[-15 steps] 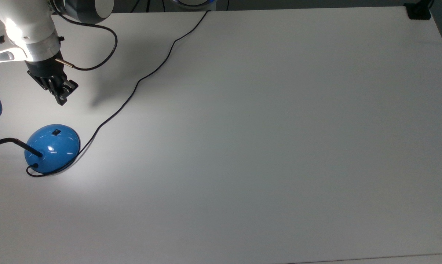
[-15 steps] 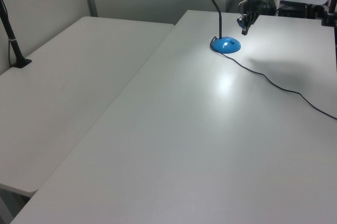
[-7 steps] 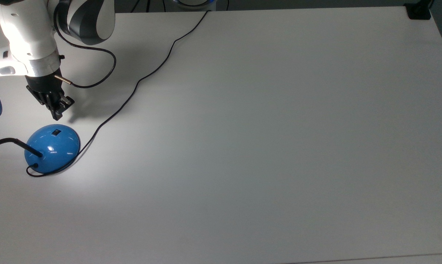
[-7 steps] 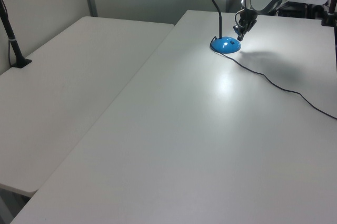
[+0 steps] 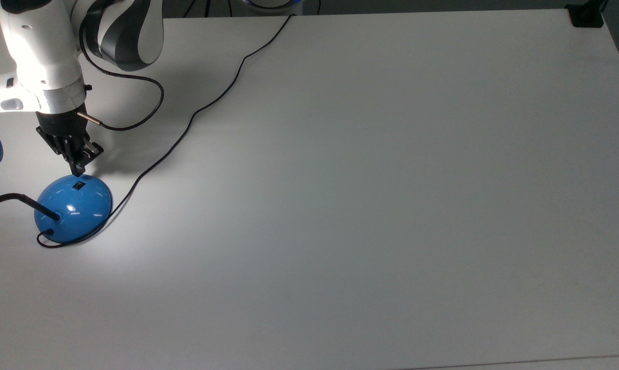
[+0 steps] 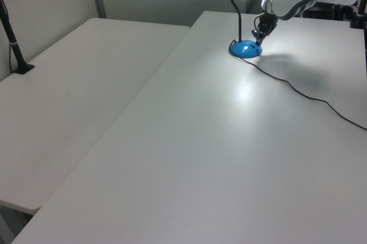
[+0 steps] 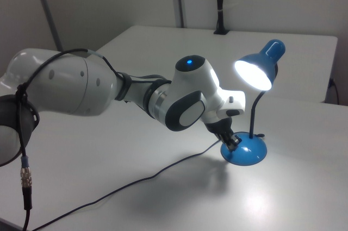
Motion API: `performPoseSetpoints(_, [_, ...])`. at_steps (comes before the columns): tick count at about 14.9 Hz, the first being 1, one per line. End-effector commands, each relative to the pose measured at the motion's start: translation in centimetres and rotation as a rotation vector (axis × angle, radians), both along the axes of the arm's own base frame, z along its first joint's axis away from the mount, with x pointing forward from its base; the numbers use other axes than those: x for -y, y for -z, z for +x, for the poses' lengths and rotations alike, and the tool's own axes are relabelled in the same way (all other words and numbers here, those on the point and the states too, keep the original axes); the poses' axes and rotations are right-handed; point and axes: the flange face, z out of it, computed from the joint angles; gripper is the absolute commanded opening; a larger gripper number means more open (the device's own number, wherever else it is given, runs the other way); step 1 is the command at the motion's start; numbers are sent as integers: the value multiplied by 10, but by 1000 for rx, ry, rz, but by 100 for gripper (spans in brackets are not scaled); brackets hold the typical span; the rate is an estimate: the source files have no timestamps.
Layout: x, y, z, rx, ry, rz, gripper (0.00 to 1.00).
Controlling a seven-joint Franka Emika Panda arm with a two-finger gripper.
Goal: Turn off the lamp
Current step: 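Lower the gripper and press down on the switch on the lamp base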
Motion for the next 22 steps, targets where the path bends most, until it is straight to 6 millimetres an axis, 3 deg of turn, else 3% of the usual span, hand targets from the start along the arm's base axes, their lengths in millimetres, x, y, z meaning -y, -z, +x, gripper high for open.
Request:
performPoseSetpoints(1, [-3,-1,0,11,-50,-27,0])
performPoseSetpoints(22, [-2,31,10,-4,-75,-33,0])
